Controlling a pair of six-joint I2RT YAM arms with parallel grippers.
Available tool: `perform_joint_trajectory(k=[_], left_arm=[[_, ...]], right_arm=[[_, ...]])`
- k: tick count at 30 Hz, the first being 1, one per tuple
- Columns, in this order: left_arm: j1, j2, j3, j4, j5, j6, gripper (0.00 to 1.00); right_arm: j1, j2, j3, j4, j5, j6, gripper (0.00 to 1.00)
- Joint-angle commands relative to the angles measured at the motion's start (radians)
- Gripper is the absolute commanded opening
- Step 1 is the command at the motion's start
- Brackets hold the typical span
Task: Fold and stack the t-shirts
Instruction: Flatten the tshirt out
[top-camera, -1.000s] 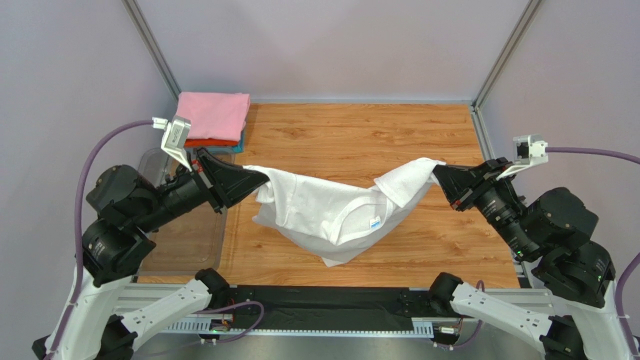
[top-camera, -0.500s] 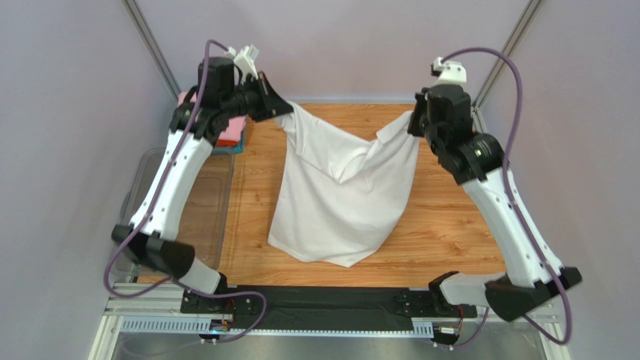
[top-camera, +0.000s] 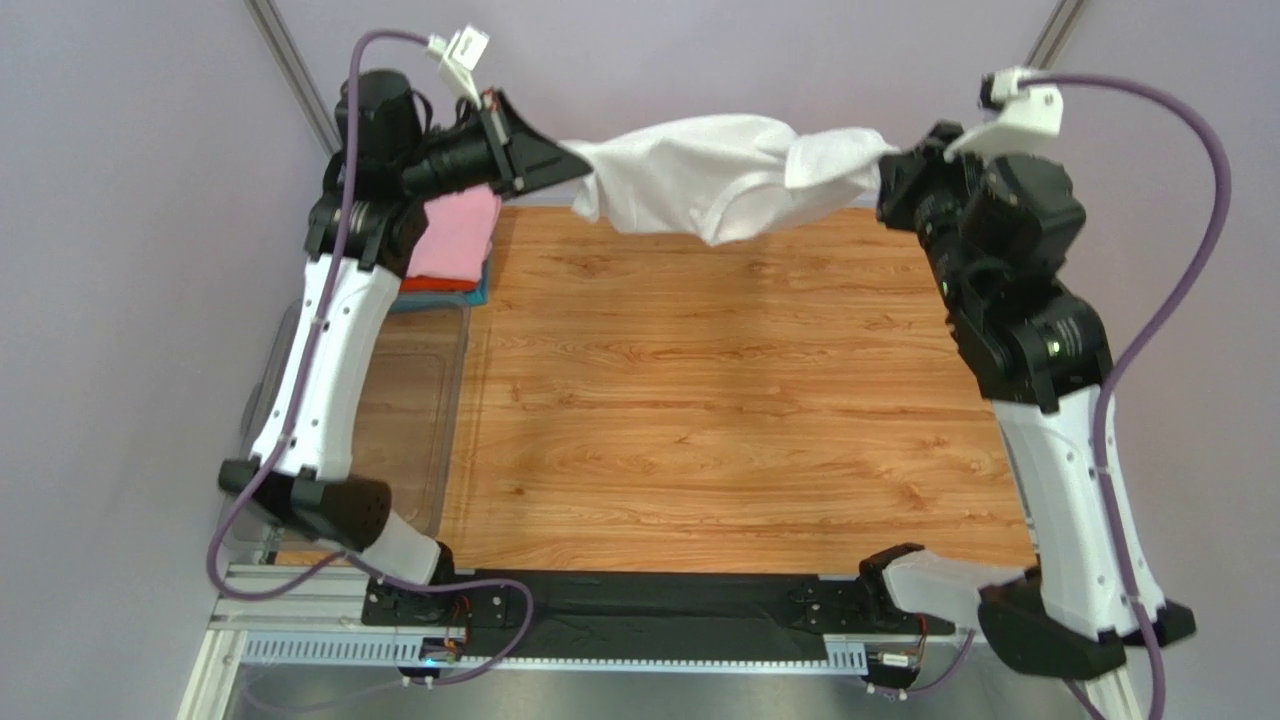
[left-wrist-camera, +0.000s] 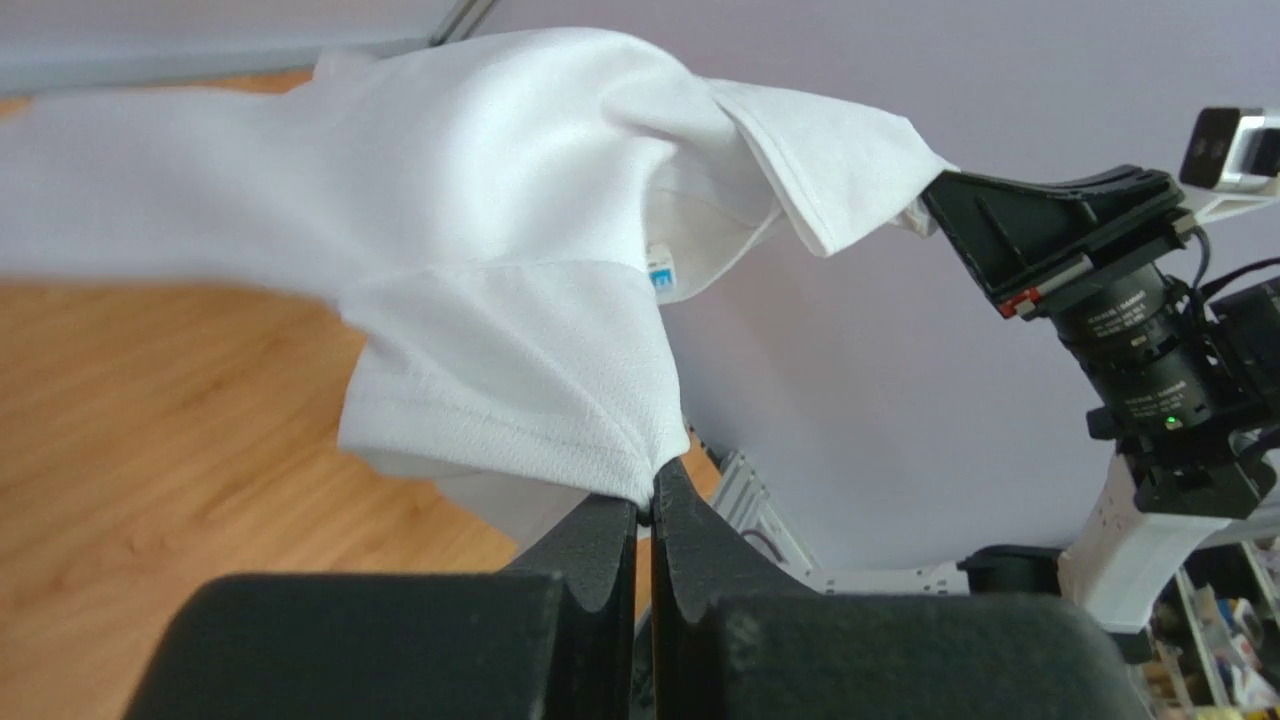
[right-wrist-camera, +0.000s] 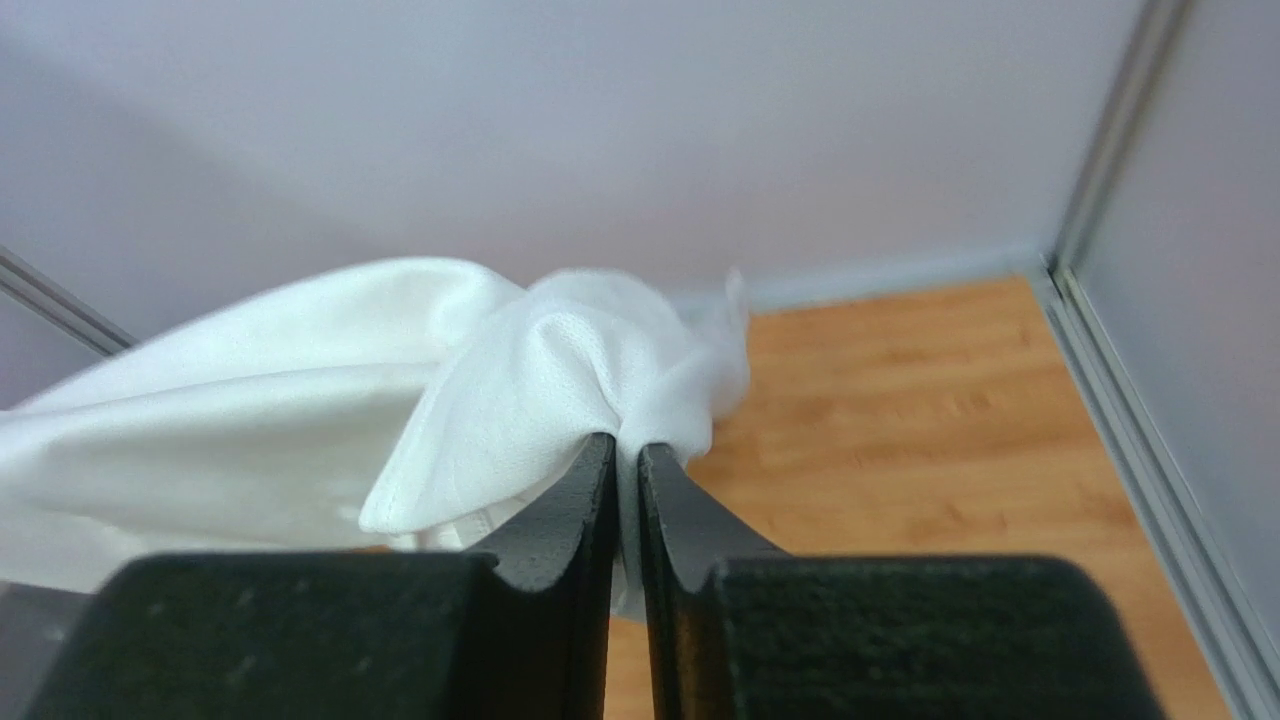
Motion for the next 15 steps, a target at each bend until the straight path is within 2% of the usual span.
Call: perform_joint_trajectory(k=[1, 2, 3, 4, 5, 6, 7, 8, 9, 10, 11, 12, 14, 15], left_arm=[[0.007, -0.219, -0.316, -0.041, -0.104, 0.108, 0.00], [0.006, -0.319, -0.522, -0.044, -0.134, 0.125, 0.00], [0.004, -0.369, -0.630, -0.041, -0.165, 0.127, 0.00], [0.004, -0.418, -0.737, -0.034, -0.221, 0.119, 0.00], [0.003, -0.511, -0.956, 0.003, -0.246, 0.110, 0.02], [0.001, -0.556, -1.063, 0.035, -0.268, 0.061, 0.06], [-0.006, -0.601, -1.166, 0.124, -0.283, 0.044, 0.22], [-0.008, -0.674, -1.343, 0.163, -0.272, 0.035, 0.35], [-0.008, -0.707, -1.405, 0.172, -0.266, 0.014, 0.46], [-0.012, -0.737, -1.456, 0.166, -0.284, 0.004, 0.71], [-0.016, -0.803, -1.532, 0.171, -0.294, -0.002, 0.78], [-0.016, -0.833, -1.556, 0.169, -0.300, -0.011, 0.82], [-0.019, -0.911, -1.578, 0.151, -0.305, -0.002, 0.97], [-0.019, -0.931, -1.573, 0.134, -0.314, 0.015, 0.98]], right_arm=[[-0.024, -0.165, -0.344, -0.044, 0.099, 0.085, 0.11], [-0.024, -0.197, -0.424, -0.053, 0.103, 0.104, 0.12], [-0.027, -0.235, -0.585, -0.061, 0.103, 0.122, 0.15], [-0.027, -0.267, -0.659, -0.082, 0.105, 0.154, 0.16], [-0.027, -0.325, -0.727, -0.090, 0.105, 0.205, 0.18], [-0.027, -0.349, -0.861, -0.102, 0.094, 0.234, 0.24], [-0.027, -0.368, -0.911, -0.131, 0.091, 0.260, 0.29], [-0.027, -0.404, -0.962, -0.145, 0.102, 0.329, 0.50], [-0.027, -0.418, -1.002, -0.157, 0.099, 0.354, 0.65], [-0.027, -0.433, -1.069, -0.166, 0.096, 0.369, 0.88], [-0.027, -0.454, -1.094, -0.166, 0.090, 0.383, 1.00], [-0.027, -0.461, -1.109, -0.166, 0.067, 0.395, 1.00], [-0.027, -0.467, -1.126, -0.157, 0.033, 0.391, 1.00], [-0.027, -0.470, -1.125, -0.154, 0.006, 0.385, 1.00]])
